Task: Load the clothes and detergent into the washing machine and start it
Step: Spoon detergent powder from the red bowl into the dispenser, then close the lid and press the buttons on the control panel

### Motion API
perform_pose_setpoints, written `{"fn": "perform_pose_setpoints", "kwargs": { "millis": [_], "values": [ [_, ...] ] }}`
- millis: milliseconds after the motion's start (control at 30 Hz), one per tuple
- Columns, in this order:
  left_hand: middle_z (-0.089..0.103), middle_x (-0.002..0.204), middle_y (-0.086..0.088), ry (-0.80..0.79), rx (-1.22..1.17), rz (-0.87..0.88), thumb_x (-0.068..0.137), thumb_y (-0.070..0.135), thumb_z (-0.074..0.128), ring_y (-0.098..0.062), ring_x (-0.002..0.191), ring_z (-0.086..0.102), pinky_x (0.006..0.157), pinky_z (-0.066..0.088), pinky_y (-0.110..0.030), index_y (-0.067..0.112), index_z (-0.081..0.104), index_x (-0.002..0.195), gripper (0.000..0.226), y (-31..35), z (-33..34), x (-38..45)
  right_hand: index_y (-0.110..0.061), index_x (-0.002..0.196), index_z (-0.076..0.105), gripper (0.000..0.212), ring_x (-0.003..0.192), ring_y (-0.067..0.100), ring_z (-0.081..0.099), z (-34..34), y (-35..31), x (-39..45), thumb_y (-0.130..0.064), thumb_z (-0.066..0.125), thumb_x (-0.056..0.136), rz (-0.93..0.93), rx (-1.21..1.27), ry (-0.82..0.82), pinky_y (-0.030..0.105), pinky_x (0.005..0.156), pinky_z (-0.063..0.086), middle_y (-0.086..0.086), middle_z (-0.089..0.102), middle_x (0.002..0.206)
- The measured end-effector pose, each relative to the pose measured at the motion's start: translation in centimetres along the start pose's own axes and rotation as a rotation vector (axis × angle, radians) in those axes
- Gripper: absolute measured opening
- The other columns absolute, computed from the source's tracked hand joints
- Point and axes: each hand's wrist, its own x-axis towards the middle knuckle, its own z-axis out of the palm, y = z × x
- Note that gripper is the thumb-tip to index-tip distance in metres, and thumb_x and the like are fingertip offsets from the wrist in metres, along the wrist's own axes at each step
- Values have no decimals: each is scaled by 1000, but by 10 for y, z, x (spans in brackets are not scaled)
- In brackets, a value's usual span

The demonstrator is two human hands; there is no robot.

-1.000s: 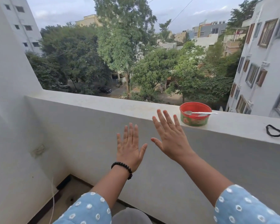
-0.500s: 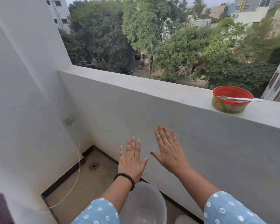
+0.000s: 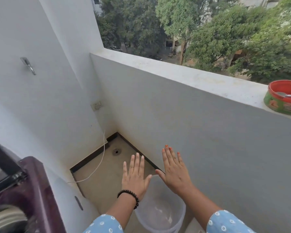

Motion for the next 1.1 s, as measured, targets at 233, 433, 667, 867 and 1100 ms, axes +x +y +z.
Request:
{"fn": "perform_pose_setpoints", "kwargs": {
  "millis": [233,433,667,867,1100],
  "values": [
    [45,149,-15,-115,-31,-102,99,57,5,-26,144,23,114,6,-48,7,35,144,74,-23,-5,-23,-1,142,44,81,142,29,36,9,-29,-2,-59,7,100,-25,-16,-61,44,114,6,15,41,151],
    [40,153,-13,-75,2,-132,99,58,7,-23,146,11,114,6,-48,9,32,148,73,-53,-19,-37,-3,144,42,82,147,22,11,13,-62,-5,-62,8,99,-39,-18,-71,46,115,5,13,39,153],
    [37,155,-12,-62,-7,-193,100,58,7,-22,147,11,115,4,-47,8,20,153,74,-101,-47,-66,-3,142,46,84,139,26,39,10,-128,-2,-64,9,99,-107,-15,-63,46,114,11,13,41,151],
    [29,159,-11,-2,-13,-268,100,58,5,-22,149,6,113,10,-48,11,7,155,73,-148,-67,-94,0,143,43,83,143,26,32,13,-202,-3,-63,9,99,-217,18,-43,46,112,16,14,41,151],
    [12,163,-10,20,3,-363,97,60,-1,-28,151,5,115,2,-45,13,10,156,77,-210,-80,-138,-8,154,5,89,151,28,-6,21,-292,-17,-68,-13,91,-377,19,-69,41,121,-3,10,2,163]
  ]
}}
